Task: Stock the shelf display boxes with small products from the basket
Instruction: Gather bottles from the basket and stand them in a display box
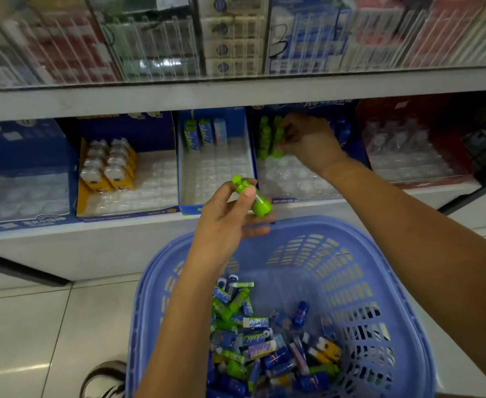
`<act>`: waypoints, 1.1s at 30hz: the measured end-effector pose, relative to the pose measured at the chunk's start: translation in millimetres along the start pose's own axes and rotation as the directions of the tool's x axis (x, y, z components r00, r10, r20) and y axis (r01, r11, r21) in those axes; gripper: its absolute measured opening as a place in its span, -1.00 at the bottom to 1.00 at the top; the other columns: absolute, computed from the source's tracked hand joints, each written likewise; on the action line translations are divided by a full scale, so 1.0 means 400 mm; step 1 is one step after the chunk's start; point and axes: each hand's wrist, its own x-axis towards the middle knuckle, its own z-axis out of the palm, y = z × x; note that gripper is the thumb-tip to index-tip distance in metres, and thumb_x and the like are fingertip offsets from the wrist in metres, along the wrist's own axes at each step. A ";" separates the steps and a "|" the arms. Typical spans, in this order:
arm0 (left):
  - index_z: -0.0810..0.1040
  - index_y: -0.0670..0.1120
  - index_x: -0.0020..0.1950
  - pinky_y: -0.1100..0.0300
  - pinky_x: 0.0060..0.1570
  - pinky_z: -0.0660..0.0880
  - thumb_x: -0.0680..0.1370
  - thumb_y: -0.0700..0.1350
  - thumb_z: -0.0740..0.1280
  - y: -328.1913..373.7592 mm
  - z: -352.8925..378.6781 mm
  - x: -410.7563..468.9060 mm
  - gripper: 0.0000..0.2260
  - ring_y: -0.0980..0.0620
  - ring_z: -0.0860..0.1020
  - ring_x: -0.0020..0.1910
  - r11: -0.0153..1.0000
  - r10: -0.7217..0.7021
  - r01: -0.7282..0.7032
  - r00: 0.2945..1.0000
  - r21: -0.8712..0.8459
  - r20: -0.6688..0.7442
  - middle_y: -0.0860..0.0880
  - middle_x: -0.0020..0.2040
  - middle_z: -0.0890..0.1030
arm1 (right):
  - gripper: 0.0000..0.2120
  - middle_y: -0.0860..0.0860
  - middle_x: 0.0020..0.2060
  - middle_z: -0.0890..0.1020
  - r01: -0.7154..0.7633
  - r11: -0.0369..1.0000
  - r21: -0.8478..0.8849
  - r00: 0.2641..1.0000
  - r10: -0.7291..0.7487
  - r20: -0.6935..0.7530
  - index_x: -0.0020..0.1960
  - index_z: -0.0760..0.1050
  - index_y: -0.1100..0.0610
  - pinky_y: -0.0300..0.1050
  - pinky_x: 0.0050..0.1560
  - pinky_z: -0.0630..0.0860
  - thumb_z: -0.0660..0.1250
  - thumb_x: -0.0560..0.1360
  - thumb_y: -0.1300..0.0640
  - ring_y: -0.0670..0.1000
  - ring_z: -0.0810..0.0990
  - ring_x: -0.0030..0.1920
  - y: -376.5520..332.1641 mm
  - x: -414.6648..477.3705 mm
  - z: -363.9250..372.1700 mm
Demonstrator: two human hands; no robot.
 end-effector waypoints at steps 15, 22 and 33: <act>0.59 0.05 0.03 0.18 -0.09 0.61 0.52 -0.13 0.39 -0.020 0.019 -0.004 -0.87 0.16 0.63 -0.27 0.946 0.085 -0.063 0.995 0.317 -0.054 0.09 -0.18 0.65 | -0.79 0.09 0.00 0.65 0.026 0.999 0.031 0.990 -0.021 -0.138 0.07 0.59 0.15 -0.36 -0.04 0.42 0.39 0.46 0.13 0.02 0.60 -0.03 -0.060 -0.091 -0.028; 0.49 -0.11 0.24 0.10 -0.13 0.46 0.59 -0.08 0.29 -0.025 0.094 0.024 -0.74 -0.04 0.53 -0.08 0.579 0.274 -0.240 0.957 0.779 0.092 -0.06 -0.03 0.59 | -0.49 0.11 0.17 0.54 0.175 0.899 -0.400 0.980 -0.120 0.161 0.25 0.47 0.09 -0.14 0.03 0.34 0.41 0.40 -0.13 0.13 0.47 0.17 -0.077 0.026 -0.008; 0.44 -0.20 0.17 0.09 -0.35 0.30 0.62 -0.06 0.20 -0.049 0.113 0.075 -0.76 -0.19 0.53 -0.19 0.443 0.214 -0.184 0.972 0.877 0.096 -0.19 -0.14 0.58 | -0.72 0.09 -0.01 0.61 0.214 0.883 -0.418 0.919 -0.037 0.393 0.05 0.56 0.18 -0.16 -0.22 0.47 0.44 0.41 0.07 0.10 0.59 -0.07 -0.099 0.076 -0.006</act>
